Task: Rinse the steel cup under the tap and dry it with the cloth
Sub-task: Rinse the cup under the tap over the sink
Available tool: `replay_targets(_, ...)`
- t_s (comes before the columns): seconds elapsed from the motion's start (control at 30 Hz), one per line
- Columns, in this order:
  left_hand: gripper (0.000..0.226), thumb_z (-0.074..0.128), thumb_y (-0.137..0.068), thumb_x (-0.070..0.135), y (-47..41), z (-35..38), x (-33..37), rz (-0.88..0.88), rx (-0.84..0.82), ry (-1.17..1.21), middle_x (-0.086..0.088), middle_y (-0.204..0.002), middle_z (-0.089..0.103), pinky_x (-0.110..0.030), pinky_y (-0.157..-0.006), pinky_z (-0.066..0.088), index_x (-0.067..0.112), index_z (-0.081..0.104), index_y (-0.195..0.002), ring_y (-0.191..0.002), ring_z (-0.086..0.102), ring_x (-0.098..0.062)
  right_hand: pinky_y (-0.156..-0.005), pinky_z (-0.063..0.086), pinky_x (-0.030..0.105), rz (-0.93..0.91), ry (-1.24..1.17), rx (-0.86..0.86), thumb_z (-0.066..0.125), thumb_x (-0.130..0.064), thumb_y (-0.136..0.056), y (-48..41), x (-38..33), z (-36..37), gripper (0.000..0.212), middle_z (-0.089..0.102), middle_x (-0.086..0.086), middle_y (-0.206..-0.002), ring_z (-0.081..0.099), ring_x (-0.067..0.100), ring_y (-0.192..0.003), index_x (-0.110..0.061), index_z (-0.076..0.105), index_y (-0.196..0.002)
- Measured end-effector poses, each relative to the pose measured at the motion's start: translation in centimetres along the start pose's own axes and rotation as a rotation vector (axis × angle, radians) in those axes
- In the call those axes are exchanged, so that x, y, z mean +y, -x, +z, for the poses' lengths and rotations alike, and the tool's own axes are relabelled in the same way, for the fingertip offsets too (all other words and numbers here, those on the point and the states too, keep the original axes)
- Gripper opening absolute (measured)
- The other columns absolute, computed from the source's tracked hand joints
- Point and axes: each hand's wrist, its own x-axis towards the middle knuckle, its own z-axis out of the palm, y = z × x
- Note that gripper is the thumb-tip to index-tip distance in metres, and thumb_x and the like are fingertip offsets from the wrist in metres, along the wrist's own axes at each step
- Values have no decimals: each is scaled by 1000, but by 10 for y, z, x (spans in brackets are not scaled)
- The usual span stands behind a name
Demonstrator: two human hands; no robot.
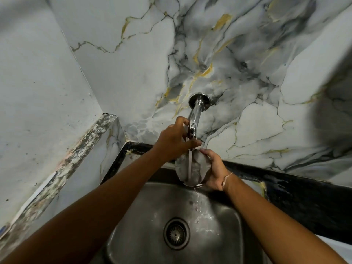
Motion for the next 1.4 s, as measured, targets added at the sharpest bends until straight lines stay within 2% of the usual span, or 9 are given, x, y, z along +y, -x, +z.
replay_targets(0.13,59,68,-81,55,4,14,6,55,140,-222,10,-78,58,-43,-86,46,14,43,-116,-69,56,-15,-111,44,55,-90,196,57,64,-46,-83,8,21,4,45,72,22,-116,67,39,-108,-13,76,-111)
replay_targets(0.27,55,64,-84,54,4,15,10,60,154,-358,1,-85,69,-47,-93,44,13,44,-115,-74,63,-21,-74,59,37,-229,714,67,67,-43,-83,26,61,6,57,70,12,-117,71,22,-87,-36,56,-138)
replay_targets(0.43,74,58,-86,57,9,24,9,64,185,-456,-15,-102,70,-51,-85,55,7,37,-136,-89,68,-30,-113,36,53,-461,1820,207,50,-66,-81,56,130,-5,80,24,6,-164,25,31,-148,-48,20,-153)
replay_targets(0.73,91,48,-92,58,10,26,11,40,131,-491,-24,-152,41,-55,-106,44,3,11,-154,-133,50,-36,-102,38,61,-531,1994,248,45,-69,-81,81,177,-2,71,31,8,-161,29,39,-145,-44,32,-146)
replay_targets(0.87,86,42,-93,61,15,20,18,-14,96,-507,-19,-156,38,-62,-112,33,15,6,-156,-141,40,-35,-112,32,47,-434,1722,333,48,-66,-79,93,174,-4,77,24,-1,-163,22,29,-148,-45,27,-150)
replay_targets(0.97,78,31,-94,63,37,19,15,1,97,-404,-11,-166,21,-64,-117,25,25,5,-157,-149,27,-31,-99,49,24,-402,848,364,60,-39,-94,113,170,-4,51,56,-1,-142,54,23,-131,-41,47,-143)
replay_targets(1.07,68,38,-96,54,88,41,5,-60,161,-132,-8,-163,29,-60,-116,31,27,19,-155,-147,31,-28,-98,53,56,-344,29,392,56,-35,-95,147,161,-3,33,75,11,-122,71,33,-104,-31,71,-123)
replay_targets(1.13,67,43,-93,52,126,66,-6,-247,137,102,-10,-161,34,-57,-115,34,26,30,-152,-145,35,-30,-104,47,63,-280,-291,407,59,-43,-89,170,157,-7,46,73,22,-121,67,43,-110,-12,73,-120)
replay_targets(1.4,40,54,-96,35,220,156,43,-582,-119,779,-9,-154,45,-50,-116,36,40,46,-136,-137,47,-28,-75,57,44,-415,-486,467,55,-49,-88,234,170,-16,54,79,23,-93,77,36,-80,-3,83,-90)
